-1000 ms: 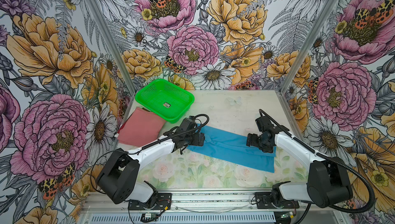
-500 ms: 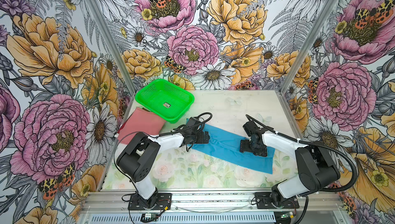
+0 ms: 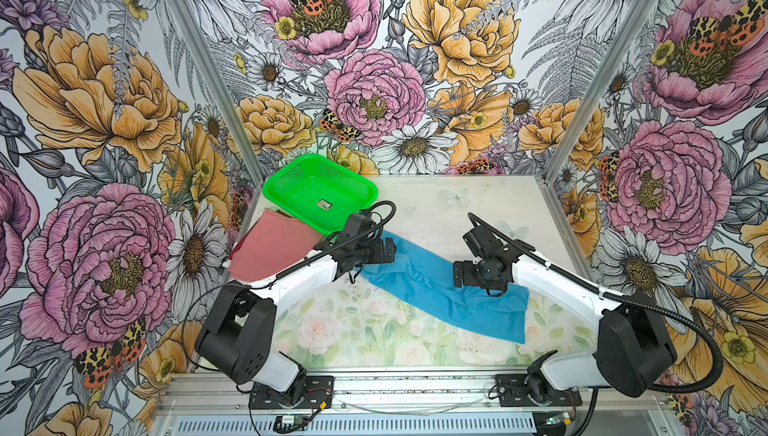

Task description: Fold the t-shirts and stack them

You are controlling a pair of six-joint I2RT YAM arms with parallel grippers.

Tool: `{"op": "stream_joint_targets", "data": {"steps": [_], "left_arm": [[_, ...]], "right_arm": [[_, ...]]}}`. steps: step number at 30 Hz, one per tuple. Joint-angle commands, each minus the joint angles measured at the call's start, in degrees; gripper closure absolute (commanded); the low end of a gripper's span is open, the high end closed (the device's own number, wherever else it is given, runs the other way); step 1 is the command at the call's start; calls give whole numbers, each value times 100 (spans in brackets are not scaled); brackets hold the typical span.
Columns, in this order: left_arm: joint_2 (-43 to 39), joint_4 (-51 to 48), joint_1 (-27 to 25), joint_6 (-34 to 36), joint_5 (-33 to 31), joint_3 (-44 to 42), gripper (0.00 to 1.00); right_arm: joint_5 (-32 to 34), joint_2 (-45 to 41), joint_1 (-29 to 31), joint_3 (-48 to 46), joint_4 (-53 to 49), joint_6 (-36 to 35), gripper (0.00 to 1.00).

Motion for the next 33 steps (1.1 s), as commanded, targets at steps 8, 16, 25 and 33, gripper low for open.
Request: {"op": "stream_joint_targets", "data": {"steps": [8,16,25,33], "left_arm": [[-1662,-1325,1426,7,247,-328,1],[-2535,-1755,2545,305,794,-593,1],[-2450,-1824,2603,395,786,-577,1],[-2350,-1680,2524,281,920,-640,1]], "right_arm": [[-858,2490,740,2368,433,-1496,1],[-1316,4116,1040,4073,456,-1680,1],[-1560,4143,1469,4242,451,-1787,2],[-1422,3773,1680,3655,464,-1676,2]]}}
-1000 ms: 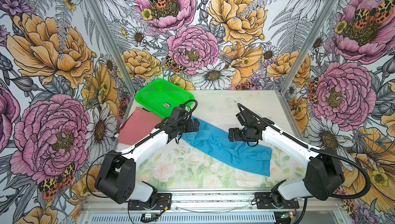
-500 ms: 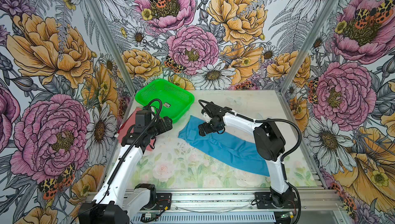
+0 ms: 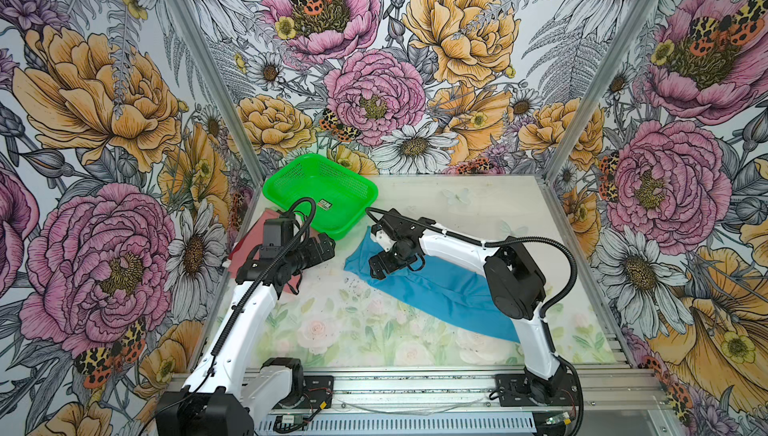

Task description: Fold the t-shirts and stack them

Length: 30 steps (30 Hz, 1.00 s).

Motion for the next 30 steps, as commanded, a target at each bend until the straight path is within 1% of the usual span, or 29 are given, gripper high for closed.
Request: {"op": "stream_joint_targets", "data": {"steps": [1,2,5,8,13,16,20,21,27,30], "left_arm": [[52,132,-91,-7,159,-94,1],[64,152,-134,-28,143,-109,1],[89,254,-340,-121,57,-172,1],[203,410,-553,-226,-18,-222,1],[548,649,-937,-351,-142,-216,1],[735,761,-1141,-404,-196,-185,1],[971,848,-1445,-460,-311,-114,1],[1027,888,-1513,-473,-322,-103,1],[1344,1046,-1827,-492,-219,-45,1],[1589,1216,-2034,-605,-81,3,1]], "right_arm": [[3,-348,10,-178,44,23,2],[-34,-383,3,-233,44,30,3],[-127,-600,274,-459,83,-131,3],[-4,-924,441,-778,150,-256,3],[67,-1434,442,-1356,305,-186,3],[303,-1646,384,-1605,378,-21,3],[775,-1781,69,-1815,373,379,3],[976,-1814,-119,-1868,370,483,3],[1998,-2371,-732,-2436,290,707,1],[2035,-2721,-1237,-2879,108,891,1]]}}
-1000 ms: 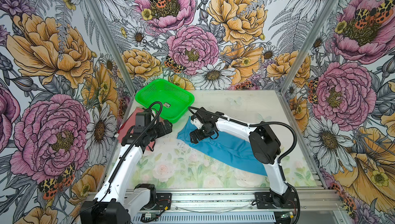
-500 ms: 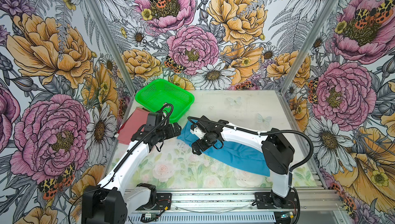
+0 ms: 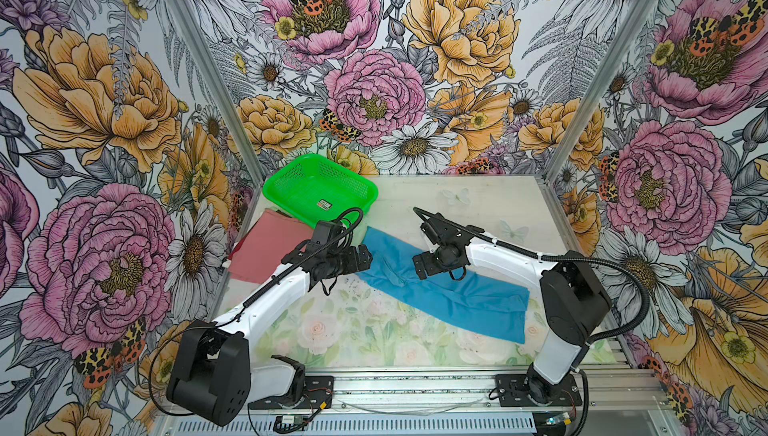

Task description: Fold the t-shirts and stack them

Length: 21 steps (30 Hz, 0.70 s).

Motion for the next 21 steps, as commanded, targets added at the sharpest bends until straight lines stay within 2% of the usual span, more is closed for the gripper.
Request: {"op": "stream_joint_targets", "data": {"steps": [1,6,14,21], "left_arm": [[229,419,-258,-195,126,168,1],[761,1158,-689,-743,365,245,1],[2073,1682,-1146,-1170,404,952,1],[3175,1951,-1067,-1396,114,1486,1]], "right_arm": [[456,-517,-376,-383,-273,323,1],[583,-1303,-573,-1230,-672,762,1],[901,-2433,-592,-2539,-1132,1844,0],[550,-2355,-448,-2848,-1128,2129,1]]}}
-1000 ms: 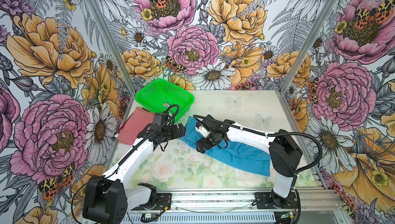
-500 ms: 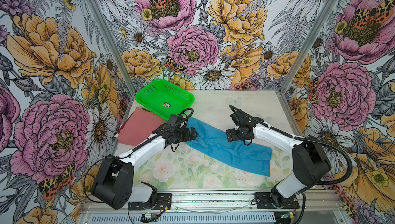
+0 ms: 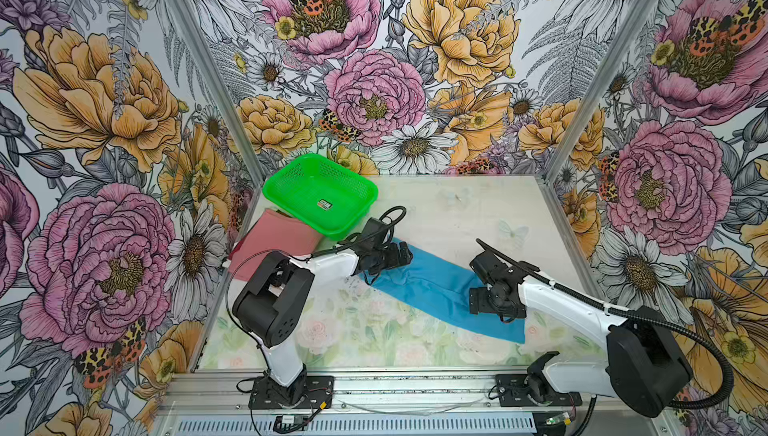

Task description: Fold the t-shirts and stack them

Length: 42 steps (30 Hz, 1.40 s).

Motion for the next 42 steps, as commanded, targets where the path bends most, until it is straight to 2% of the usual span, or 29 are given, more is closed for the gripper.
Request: {"op": "stream_joint_targets", "data": {"steps": [1,5,9,14,17,22,25,28,32,37,42], "left_arm": [[592,267,90,-110,-157,571,1],[1414,140,141,-94,-123,1344,1],[2163,-59,169,-68,-98,2235,1],[3172,-715,150,263,-157,3831,1],[3801,-960,171,437,-114,4850,1],[4637,-1259,221,732,169,6237,1],[4787,-1296,261,955,282,6633,1],[4857,-1293,316,1335,659,6985,1],[4474,-1296,519,1576,1144,6854,1],[3297,-1241,686,1913,1221,5493,1],[2748,-1011,652,1879,1318,4407,1]], "right_arm": [[-147,63,188,-53,23,311,1],[-276,143,598,-48,-100,371,0],[-790,201,908,-136,-95,470,1],[-1094,502,1544,-195,24,697,1],[-1371,835,2028,-107,511,864,1],[-1671,1932,2676,639,1287,1038,1],[-1735,2435,2949,1327,1448,955,1],[-1845,2536,3177,1987,1546,785,1],[-1523,1997,3113,2003,1497,909,1],[-1174,768,2463,1286,1468,897,1],[-1231,351,1650,1039,1366,533,1]]}}
